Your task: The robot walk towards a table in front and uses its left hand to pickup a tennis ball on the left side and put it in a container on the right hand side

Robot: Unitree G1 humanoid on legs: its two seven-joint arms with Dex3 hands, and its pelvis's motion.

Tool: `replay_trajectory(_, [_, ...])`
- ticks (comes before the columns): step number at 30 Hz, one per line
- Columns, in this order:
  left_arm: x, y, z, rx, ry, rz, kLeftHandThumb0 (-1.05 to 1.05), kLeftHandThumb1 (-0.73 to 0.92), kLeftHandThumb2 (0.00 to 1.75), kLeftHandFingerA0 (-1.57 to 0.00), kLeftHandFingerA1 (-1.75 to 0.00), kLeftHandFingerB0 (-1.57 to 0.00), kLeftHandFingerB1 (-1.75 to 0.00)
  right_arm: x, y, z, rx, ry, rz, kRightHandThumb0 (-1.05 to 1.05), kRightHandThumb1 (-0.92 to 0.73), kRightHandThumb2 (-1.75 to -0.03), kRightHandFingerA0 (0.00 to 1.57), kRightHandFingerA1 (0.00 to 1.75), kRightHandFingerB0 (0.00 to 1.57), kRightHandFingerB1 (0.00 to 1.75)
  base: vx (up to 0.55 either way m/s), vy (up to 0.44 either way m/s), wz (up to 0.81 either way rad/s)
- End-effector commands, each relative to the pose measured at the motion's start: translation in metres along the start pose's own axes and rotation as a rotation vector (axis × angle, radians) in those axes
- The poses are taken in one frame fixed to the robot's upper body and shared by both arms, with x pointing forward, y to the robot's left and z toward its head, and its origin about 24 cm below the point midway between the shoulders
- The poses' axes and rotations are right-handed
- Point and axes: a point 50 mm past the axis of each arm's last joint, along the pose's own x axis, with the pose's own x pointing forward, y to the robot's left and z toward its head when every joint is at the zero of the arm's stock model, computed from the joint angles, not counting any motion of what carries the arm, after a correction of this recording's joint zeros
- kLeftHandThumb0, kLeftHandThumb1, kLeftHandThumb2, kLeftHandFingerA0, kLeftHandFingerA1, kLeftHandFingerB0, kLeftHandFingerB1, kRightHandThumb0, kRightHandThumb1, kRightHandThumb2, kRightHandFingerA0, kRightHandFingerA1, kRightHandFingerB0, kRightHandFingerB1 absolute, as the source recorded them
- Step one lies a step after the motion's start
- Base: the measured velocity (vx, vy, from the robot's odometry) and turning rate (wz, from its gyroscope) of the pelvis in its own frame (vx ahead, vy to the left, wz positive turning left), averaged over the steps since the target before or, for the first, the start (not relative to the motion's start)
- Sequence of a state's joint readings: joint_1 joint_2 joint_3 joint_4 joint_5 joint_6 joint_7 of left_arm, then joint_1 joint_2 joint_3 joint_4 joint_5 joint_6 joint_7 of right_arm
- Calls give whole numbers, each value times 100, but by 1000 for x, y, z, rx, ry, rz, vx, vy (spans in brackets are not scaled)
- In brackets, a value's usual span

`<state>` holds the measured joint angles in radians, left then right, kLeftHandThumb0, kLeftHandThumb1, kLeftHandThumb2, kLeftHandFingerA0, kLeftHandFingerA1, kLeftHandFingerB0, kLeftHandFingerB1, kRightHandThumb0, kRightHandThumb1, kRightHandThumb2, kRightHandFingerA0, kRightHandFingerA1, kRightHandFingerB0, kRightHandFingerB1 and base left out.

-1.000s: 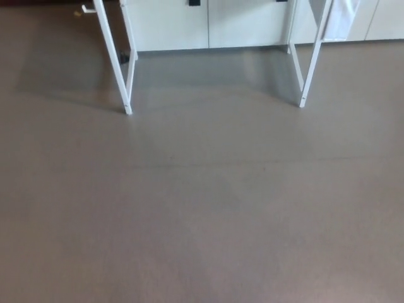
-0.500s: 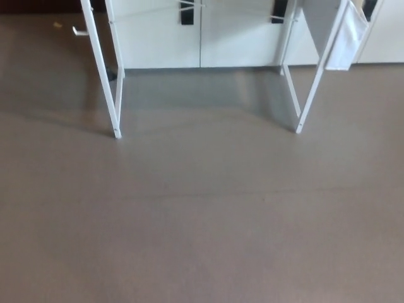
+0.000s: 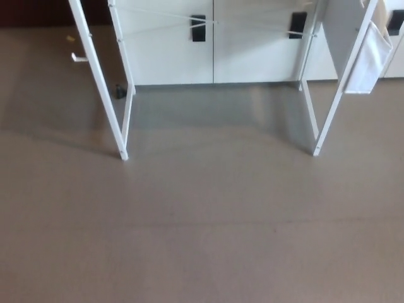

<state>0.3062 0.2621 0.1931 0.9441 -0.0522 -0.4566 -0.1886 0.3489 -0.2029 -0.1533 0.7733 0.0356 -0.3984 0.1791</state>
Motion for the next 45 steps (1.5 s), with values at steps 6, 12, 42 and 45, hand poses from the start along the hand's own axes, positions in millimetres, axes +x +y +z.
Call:
replay_trajectory(6, [-1,5,1,45,2,14,-30,70,63,-42,-56,-33,-34,-1,-2,-4,-28,2,-10,-32,-47,-64,53,52,40,45,290,191,-26])
replay_trajectory(12, [-1,6,1,46,1,10,-30,70,62,-41,-57,-34,-34,0,-2,-5,-39,5,-9,-36,-46,-66,55,55,40,47,259,150,3])
replay_trajectory(42, [1,7,1,73,12,17,-38,56,86,-46,-67,-32,-49,-1,1,-10,-65,37,-16,-33,-56,-56,61,52,43,39,276,23,2])
replay_trajectory(45, [0,7,0,92,11,13,-39,57,87,-46,-67,-33,-50,-3,1,-12,-69,46,-15,-34,-57,-56,59,50,44,38,197,-18,8])
